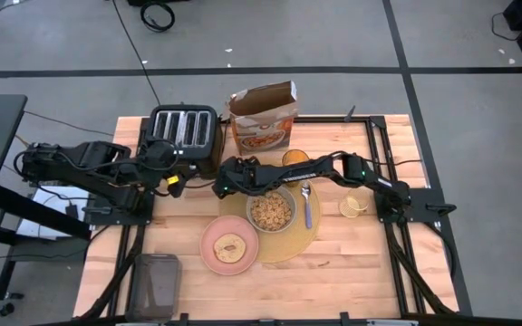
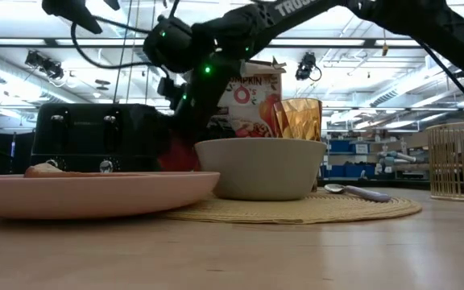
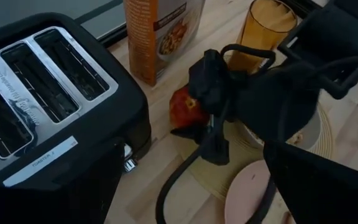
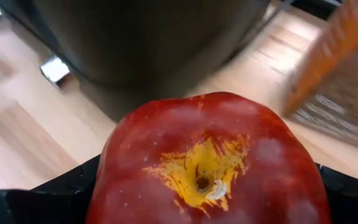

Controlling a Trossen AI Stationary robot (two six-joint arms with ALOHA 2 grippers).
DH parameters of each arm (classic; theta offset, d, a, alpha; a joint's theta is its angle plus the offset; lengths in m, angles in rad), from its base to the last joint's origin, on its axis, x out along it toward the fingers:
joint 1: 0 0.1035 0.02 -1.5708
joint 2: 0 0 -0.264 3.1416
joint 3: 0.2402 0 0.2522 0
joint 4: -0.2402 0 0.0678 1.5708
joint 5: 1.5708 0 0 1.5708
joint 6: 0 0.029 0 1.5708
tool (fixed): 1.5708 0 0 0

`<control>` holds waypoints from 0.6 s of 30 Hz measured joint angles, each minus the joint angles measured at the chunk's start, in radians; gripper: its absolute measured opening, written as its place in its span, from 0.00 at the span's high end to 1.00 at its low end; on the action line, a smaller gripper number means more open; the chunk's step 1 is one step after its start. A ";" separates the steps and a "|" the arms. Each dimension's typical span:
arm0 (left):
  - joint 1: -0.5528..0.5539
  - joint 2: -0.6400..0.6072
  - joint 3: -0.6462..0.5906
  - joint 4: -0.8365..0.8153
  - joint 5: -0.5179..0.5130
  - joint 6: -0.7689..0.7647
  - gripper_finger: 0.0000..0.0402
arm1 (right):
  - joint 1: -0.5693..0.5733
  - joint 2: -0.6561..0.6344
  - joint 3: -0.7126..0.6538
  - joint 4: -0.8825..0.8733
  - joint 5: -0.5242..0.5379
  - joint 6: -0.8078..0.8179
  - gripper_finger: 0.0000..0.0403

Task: Arrange a breakfast setting
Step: Put the apple from the black bin on the brown table mat to the top left of the gray bowl

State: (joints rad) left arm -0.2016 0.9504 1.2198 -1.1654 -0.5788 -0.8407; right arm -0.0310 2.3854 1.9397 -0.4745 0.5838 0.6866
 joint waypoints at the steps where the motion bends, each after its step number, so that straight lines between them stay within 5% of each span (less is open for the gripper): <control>1: 0.000 0.000 0.000 0.000 0.000 0.005 0.03 | -0.003 0.004 0.000 0.004 -0.001 -0.002 0.18; 18: 0.000 0.000 0.000 -0.002 -0.006 0.018 0.03 | -0.017 0.034 0.000 -0.053 -0.085 -0.059 0.16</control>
State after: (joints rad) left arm -0.2016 0.9508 1.2198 -1.1671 -0.5844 -0.8230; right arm -0.0478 2.4191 1.9397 -0.5271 0.4989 0.6273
